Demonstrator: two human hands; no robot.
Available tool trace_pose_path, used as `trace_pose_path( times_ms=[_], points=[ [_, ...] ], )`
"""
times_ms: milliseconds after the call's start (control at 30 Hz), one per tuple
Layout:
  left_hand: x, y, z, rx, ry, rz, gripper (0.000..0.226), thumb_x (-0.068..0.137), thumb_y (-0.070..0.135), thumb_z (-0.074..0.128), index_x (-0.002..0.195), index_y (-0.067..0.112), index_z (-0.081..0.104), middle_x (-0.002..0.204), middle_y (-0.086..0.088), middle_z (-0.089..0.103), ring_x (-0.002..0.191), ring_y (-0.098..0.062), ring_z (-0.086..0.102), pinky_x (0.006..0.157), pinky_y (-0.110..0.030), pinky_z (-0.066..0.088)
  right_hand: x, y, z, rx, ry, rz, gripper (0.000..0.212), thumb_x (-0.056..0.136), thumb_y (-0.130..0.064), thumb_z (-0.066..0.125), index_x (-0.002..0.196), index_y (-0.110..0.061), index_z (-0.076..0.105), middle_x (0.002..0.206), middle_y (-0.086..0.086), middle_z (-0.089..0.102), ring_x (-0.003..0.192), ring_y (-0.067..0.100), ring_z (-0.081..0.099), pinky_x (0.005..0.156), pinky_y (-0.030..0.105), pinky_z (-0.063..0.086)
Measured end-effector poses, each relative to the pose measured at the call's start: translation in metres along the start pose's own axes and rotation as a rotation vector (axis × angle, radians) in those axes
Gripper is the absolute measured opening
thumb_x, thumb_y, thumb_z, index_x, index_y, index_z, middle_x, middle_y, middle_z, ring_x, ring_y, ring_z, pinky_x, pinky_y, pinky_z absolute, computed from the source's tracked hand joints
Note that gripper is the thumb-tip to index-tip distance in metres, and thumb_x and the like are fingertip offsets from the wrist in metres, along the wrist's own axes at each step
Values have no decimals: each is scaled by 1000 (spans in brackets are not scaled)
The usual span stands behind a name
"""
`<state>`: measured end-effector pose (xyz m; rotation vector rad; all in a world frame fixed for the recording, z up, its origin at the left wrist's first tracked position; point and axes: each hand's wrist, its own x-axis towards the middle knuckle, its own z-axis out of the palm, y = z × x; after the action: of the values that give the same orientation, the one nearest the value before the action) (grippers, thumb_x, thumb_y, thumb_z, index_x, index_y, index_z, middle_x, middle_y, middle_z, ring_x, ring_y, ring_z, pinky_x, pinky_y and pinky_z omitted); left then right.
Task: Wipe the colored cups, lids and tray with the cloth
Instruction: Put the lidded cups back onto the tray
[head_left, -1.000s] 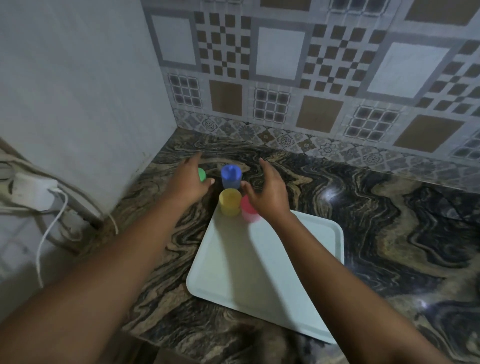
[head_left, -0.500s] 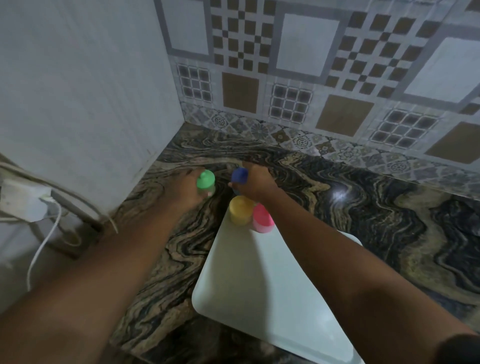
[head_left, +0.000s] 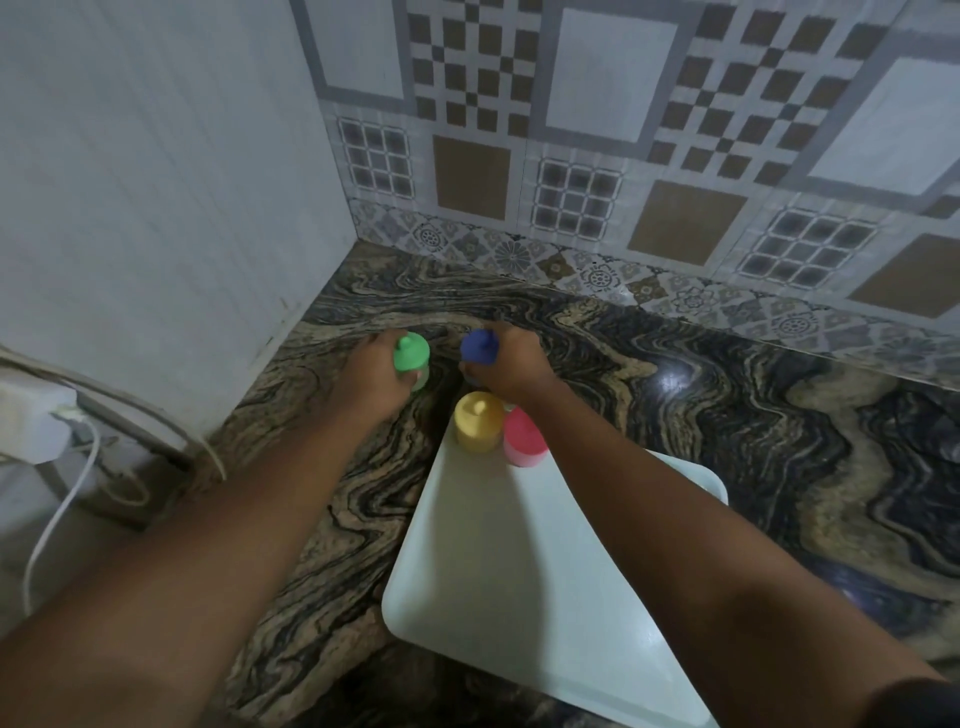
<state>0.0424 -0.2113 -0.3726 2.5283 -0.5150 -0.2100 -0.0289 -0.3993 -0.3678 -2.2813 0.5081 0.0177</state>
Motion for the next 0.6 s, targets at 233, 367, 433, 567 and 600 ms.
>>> trace_pose_path(
  times_ms=[233,367,433,567,600],
  points=[
    [-3,76,-14,-87,59,179,58,80,16,77,133,10,56,129,-18,60,119,-36,56,97,-34,44,-37,3,-56,21,233,-40,57,81,-27,82,130,-8,61,122,19,67,112,35,63,90,44,54],
    [-24,125,-2,-127,46,298,54,77,17,78,127,10,58,126,-16,60,116,-33,56,96,-35,44,-76,20,-86,24,319,10,67,78,-31,82,138,-15,57,130,15,65,118,32,62,97,43,53],
    [-37,140,10,-136,25,329,54,74,19,79,124,10,61,125,-15,60,114,-33,58,96,-35,46,-98,33,-95,24,346,36,63,78,-28,83,134,-14,60,125,14,68,115,31,63,94,35,52],
    [-61,149,42,-74,-7,336,59,65,43,74,118,18,64,119,-9,64,110,-33,61,94,-43,49,-136,59,-97,26,359,136,65,75,-30,85,132,-14,61,123,14,69,114,30,64,91,32,50],
    [-67,149,50,-50,-16,342,60,66,46,73,118,19,63,119,-7,64,111,-32,60,94,-42,47,-144,65,-94,16,360,153,64,74,-31,85,131,-15,62,121,13,70,114,31,65,92,34,51]
  ],
)
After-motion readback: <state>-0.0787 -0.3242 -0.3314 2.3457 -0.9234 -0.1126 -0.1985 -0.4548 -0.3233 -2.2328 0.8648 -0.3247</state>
